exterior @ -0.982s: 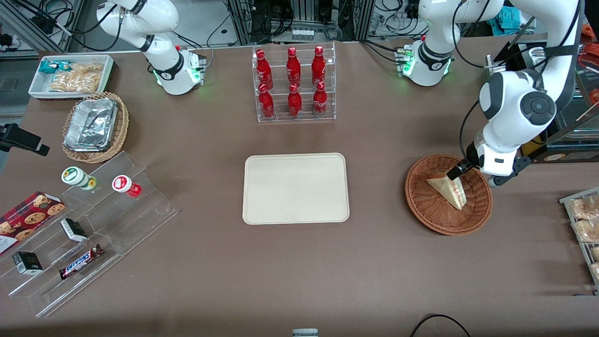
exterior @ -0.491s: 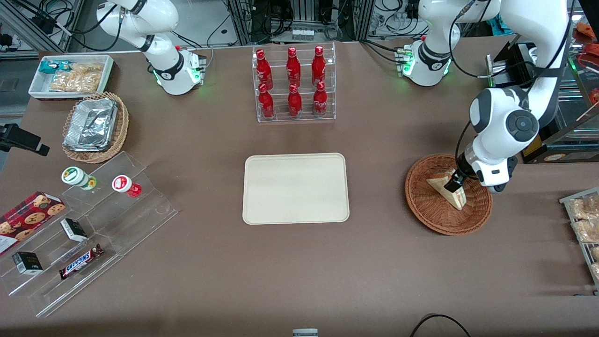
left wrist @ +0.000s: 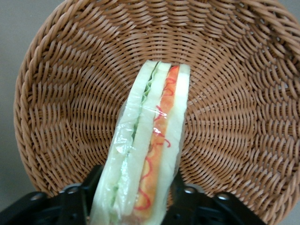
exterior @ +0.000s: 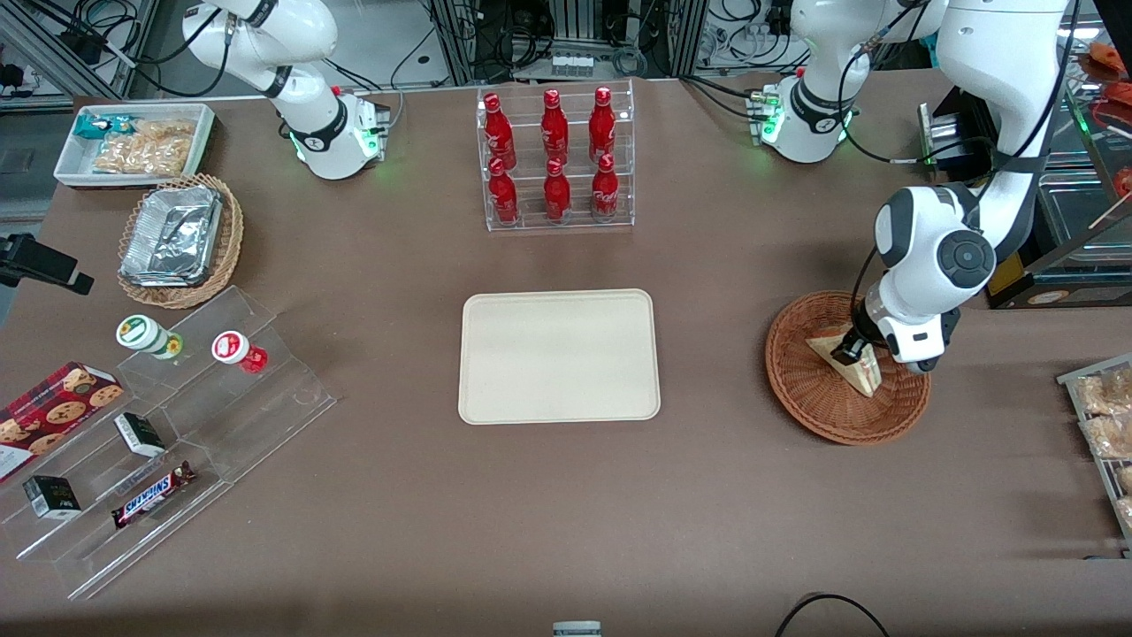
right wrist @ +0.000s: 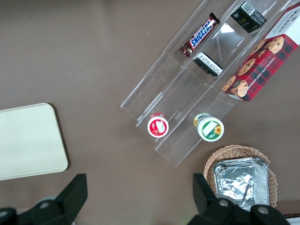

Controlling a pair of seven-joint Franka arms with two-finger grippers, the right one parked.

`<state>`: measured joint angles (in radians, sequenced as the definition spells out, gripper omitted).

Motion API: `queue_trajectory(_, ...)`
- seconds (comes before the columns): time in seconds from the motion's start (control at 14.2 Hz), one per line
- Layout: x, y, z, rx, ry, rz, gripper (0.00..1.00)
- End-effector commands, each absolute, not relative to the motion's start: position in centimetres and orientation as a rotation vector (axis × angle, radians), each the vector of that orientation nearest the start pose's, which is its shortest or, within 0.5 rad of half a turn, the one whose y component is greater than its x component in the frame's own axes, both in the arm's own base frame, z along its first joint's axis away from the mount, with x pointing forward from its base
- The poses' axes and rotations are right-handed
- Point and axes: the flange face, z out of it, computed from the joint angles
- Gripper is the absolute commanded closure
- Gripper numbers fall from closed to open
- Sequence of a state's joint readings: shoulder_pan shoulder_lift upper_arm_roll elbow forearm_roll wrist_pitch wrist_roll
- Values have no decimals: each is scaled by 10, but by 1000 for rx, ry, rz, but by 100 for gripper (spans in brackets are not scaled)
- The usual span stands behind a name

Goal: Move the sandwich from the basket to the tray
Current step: 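Lower the left gripper and close it on the sandwich wedge, then lift the sandwich and carry it with the left gripper over the cream tray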

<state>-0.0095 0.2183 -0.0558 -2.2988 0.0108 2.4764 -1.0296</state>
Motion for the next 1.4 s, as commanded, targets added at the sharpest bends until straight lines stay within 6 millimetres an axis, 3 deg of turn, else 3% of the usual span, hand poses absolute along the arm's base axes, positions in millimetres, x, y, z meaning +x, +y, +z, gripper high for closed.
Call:
queue_trajectory(0.0, 527, -38, 272, -2788, -1449, 2, 92)
queue_trajectory(0.21, 535, -47, 302, -2797, -1417, 10, 94)
queue_trajectory(0.42, 545, -94, 338, -2832, -1228, 123, 95)
queue_trajectory(0.56, 547, -131, 353, -2901, -1001, 166, 95)
queue_trajectory(0.63, 547, -160, 352, -2982, -725, 160, 95)
queue_trajectory(0.7, 550, -184, 352, -3030, -555, 157, 95)
queue_trajectory(0.98, 549, -291, 338, -3042, -393, 159, 100)
queue_trajectory(1.33, 533, -403, 316, -3073, -286, 139, 100)
